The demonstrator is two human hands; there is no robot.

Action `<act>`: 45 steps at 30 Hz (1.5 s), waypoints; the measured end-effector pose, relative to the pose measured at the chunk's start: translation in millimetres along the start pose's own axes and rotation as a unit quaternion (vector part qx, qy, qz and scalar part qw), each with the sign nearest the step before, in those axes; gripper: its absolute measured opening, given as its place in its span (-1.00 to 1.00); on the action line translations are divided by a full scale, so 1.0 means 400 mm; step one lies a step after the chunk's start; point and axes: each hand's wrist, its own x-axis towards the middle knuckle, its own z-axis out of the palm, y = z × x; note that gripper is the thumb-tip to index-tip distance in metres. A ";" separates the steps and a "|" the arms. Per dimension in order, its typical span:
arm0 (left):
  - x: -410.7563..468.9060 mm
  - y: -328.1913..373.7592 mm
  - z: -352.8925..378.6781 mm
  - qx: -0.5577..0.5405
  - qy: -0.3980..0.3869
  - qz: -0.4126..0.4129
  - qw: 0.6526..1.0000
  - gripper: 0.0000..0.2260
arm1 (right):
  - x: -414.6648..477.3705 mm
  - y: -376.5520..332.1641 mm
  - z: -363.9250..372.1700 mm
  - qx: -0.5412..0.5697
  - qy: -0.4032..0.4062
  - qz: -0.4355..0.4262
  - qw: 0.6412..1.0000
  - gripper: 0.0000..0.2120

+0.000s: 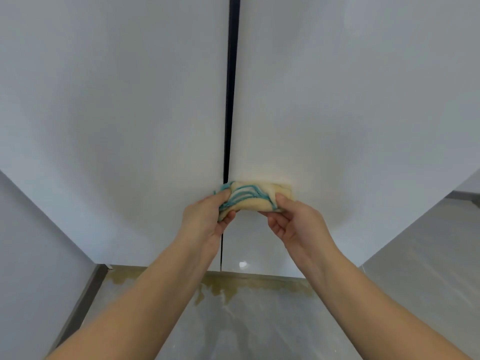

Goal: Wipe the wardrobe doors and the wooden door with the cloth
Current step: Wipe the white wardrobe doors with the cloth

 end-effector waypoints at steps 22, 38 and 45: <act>0.194 -0.516 -0.202 0.211 0.032 -0.246 0.946 -0.93 | 0.189 0.424 -0.385 -0.124 0.092 0.261 0.953 -0.80; 0.379 -0.632 -0.209 0.132 0.186 -0.217 0.949 -0.93 | 0.338 0.551 -0.380 -0.079 0.241 0.254 0.933 -0.95; 0.279 -0.504 -0.138 0.145 0.144 -0.164 0.965 -0.92 | 0.270 0.409 -0.336 -0.092 0.220 0.204 0.950 -0.86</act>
